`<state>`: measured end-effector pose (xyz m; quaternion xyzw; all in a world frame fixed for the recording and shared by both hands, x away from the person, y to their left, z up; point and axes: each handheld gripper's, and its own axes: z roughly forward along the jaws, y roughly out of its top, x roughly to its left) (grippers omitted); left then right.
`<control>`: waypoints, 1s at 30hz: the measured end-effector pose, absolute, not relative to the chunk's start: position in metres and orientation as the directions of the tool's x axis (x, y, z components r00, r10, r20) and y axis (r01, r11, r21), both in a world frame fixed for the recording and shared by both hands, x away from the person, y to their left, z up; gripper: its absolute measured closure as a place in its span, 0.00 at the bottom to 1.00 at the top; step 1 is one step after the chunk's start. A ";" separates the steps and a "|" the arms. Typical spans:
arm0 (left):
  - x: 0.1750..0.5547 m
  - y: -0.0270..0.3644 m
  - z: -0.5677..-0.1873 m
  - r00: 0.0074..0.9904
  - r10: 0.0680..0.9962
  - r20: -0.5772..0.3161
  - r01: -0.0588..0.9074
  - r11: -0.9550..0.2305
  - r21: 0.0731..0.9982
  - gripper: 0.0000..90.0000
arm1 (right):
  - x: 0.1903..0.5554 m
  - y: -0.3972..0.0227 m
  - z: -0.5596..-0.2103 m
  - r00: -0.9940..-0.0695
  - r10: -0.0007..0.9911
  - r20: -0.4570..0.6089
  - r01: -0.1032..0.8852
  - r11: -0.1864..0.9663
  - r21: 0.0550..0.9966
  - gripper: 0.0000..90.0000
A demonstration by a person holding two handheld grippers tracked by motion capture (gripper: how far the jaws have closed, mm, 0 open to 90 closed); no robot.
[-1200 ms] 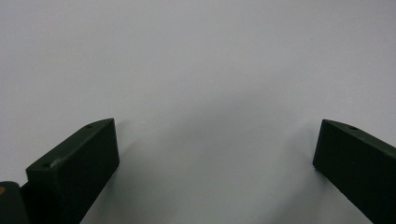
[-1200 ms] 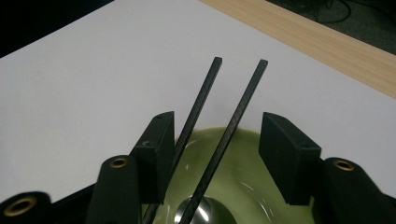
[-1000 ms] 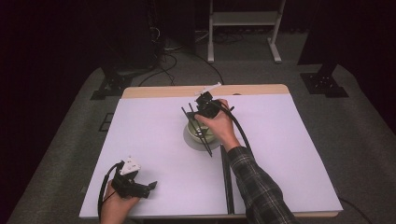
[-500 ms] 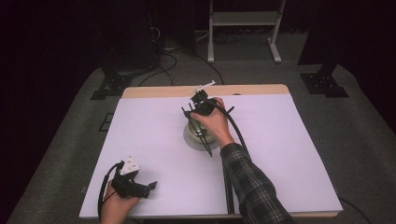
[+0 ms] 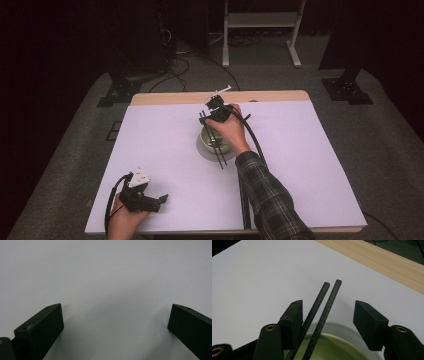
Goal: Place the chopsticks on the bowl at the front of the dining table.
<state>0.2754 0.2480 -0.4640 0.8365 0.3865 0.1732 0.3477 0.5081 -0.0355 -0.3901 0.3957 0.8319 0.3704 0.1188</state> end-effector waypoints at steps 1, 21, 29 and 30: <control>0.275 0.248 -0.464 0.641 0.767 0.021 0.526 -0.460 0.715 0.00 | 0.509 -0.037 -0.390 -0.657 0.748 0.094 0.571 0.412 0.710 0.44; 0.275 0.248 -0.464 0.641 0.767 0.021 0.525 -0.458 0.717 0.00 | 0.507 -0.068 -0.379 -0.631 0.772 0.081 0.569 0.389 0.724 0.45; 0.275 0.248 -0.464 0.641 0.768 0.018 0.528 -0.458 0.715 0.00 | 0.486 -0.084 -0.374 -0.681 0.723 0.113 0.543 0.395 0.741 0.61; 0.275 0.248 -0.464 0.641 0.768 0.018 0.528 -0.458 0.715 0.00 | 0.484 -0.085 -0.374 -0.684 0.721 0.108 0.538 0.399 0.742 0.65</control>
